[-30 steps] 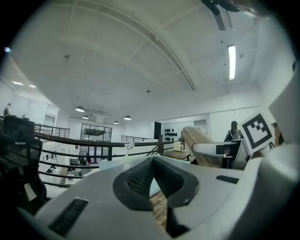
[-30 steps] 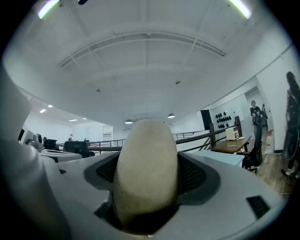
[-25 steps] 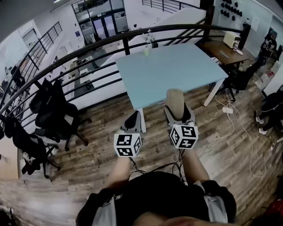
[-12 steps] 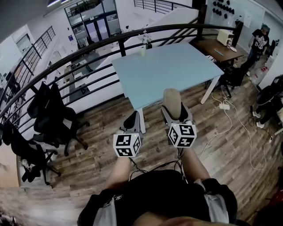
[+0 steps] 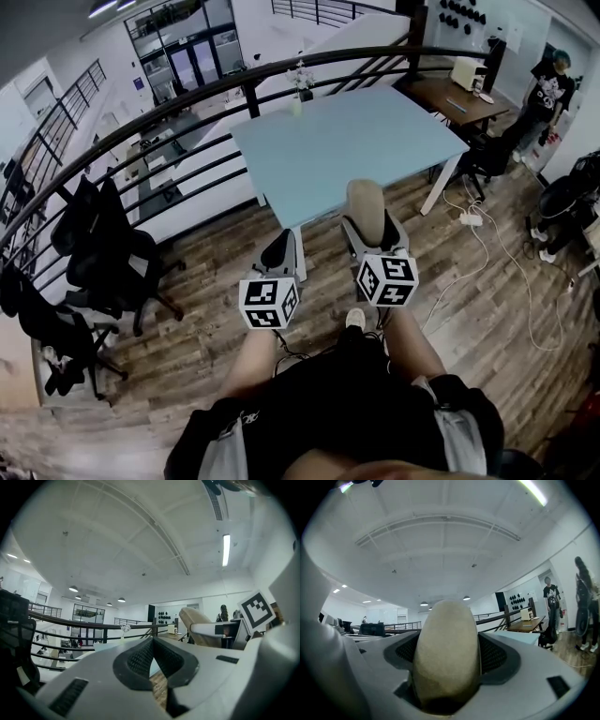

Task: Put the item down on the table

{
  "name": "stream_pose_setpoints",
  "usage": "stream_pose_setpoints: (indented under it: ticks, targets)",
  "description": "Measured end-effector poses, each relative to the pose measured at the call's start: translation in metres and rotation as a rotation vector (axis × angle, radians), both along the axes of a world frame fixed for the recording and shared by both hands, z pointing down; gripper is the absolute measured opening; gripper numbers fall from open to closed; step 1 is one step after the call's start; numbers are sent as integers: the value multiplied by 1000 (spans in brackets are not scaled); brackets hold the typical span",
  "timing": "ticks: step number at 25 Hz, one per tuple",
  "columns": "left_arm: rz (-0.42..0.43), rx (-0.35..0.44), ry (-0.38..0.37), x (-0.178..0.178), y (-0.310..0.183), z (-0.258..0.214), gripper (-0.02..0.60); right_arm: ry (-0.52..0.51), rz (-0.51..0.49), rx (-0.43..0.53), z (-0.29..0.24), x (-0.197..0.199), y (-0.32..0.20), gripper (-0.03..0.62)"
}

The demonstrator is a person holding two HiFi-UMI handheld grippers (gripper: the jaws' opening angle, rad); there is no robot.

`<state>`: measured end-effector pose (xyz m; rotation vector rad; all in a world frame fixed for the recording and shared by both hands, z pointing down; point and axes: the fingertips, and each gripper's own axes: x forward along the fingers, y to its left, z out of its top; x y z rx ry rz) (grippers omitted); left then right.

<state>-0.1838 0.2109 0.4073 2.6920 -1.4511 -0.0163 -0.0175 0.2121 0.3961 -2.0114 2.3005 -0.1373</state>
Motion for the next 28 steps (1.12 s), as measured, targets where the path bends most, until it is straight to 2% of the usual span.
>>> stream_pose_setpoints:
  ticks: [7,13,21,28]
  targets:
    - [-5,20,-6,11,-30,5,11,-6,6,19,3,15,-29,382]
    - [3,24,-15,40,-77,7,11,-21,15,22,8,45,-79,382]
    - [9,-21,-41,82,-172,28,11,-12,36,10,24,89,-175,382]
    - [-16,-56,-49,121,-271,29,11,-31,2,-28,28,128,-274,382]
